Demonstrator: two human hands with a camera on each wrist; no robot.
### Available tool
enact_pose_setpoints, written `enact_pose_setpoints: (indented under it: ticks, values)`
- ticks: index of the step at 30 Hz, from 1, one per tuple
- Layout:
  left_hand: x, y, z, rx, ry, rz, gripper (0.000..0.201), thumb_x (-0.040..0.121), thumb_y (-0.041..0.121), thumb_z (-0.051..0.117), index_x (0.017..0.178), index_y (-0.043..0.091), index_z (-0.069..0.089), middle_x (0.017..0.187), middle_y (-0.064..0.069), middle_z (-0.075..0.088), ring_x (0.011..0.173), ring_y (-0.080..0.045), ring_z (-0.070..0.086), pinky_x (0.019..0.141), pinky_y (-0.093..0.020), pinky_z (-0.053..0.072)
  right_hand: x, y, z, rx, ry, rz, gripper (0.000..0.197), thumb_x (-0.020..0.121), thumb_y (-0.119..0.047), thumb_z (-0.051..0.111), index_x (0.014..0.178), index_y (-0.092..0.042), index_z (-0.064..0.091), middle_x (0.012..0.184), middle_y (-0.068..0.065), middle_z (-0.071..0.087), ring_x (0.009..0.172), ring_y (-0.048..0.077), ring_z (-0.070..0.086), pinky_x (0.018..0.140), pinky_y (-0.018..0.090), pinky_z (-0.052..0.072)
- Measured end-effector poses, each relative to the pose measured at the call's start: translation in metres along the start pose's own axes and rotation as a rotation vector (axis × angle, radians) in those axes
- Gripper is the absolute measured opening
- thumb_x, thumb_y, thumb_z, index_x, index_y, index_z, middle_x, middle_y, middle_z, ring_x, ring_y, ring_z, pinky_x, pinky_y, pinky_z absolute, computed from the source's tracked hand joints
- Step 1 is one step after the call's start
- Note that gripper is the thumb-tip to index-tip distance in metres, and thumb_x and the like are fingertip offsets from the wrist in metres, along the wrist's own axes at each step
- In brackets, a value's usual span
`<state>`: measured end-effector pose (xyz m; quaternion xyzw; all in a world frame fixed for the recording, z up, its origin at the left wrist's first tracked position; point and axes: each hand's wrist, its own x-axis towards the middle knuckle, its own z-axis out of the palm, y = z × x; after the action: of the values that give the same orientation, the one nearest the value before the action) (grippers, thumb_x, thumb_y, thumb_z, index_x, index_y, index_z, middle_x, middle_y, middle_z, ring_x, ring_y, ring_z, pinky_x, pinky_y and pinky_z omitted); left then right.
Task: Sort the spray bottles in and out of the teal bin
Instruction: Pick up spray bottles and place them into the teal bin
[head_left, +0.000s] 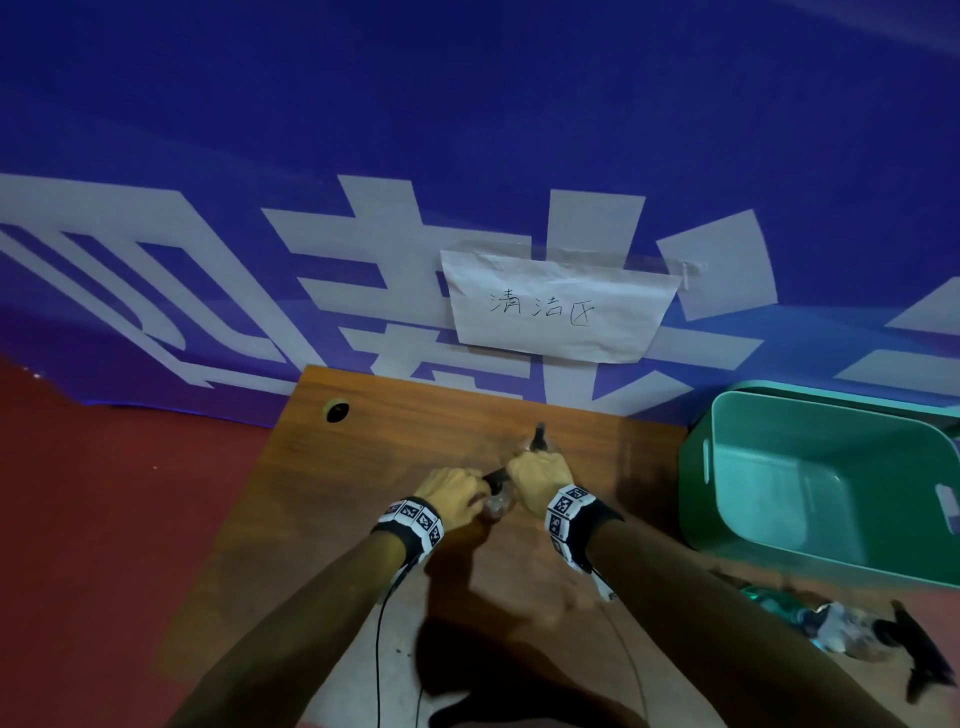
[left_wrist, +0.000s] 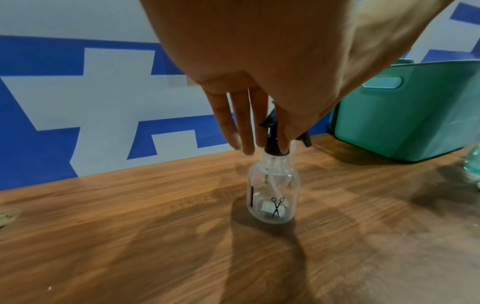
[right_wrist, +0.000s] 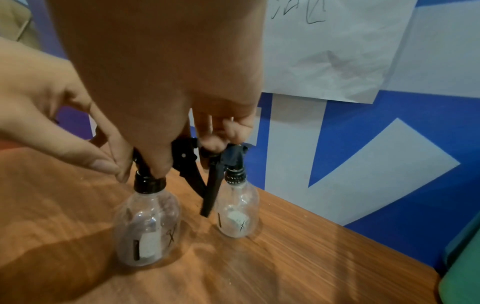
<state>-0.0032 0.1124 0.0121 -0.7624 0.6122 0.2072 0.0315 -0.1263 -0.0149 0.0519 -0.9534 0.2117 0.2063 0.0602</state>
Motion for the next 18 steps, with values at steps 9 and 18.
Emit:
enact_pose_setpoints:
  ticks: [9,18]
  values:
    - [-0.007,-0.007,0.008,-0.153,-0.032,-0.058,0.008,0.089,0.029,0.056,0.087,0.023,0.061,0.094,0.010,0.054,0.080,-0.016,0.058,0.071,-0.030,0.050,-0.003,0.001,0.005,-0.096,-0.044,-0.006,0.028,0.095,-0.002,0.051,0.117,-0.015,0.065,0.114,0.005,0.068,0.104,0.025,0.067,0.081,0.036,0.054]
    - [0.022,-0.022,0.066,-0.602,-0.086,-0.418,0.075,0.058,0.046,0.088,0.121,0.030,0.049,0.119,0.008,0.063,0.106,-0.013,0.063,0.093,-0.038,0.055,-0.004,0.023,0.005,0.078,-0.058,-0.060,0.025,0.093,-0.011,0.051,0.114,-0.016,0.062,0.108,0.007,0.068,0.098,0.031,0.068,0.080,0.041,0.056]
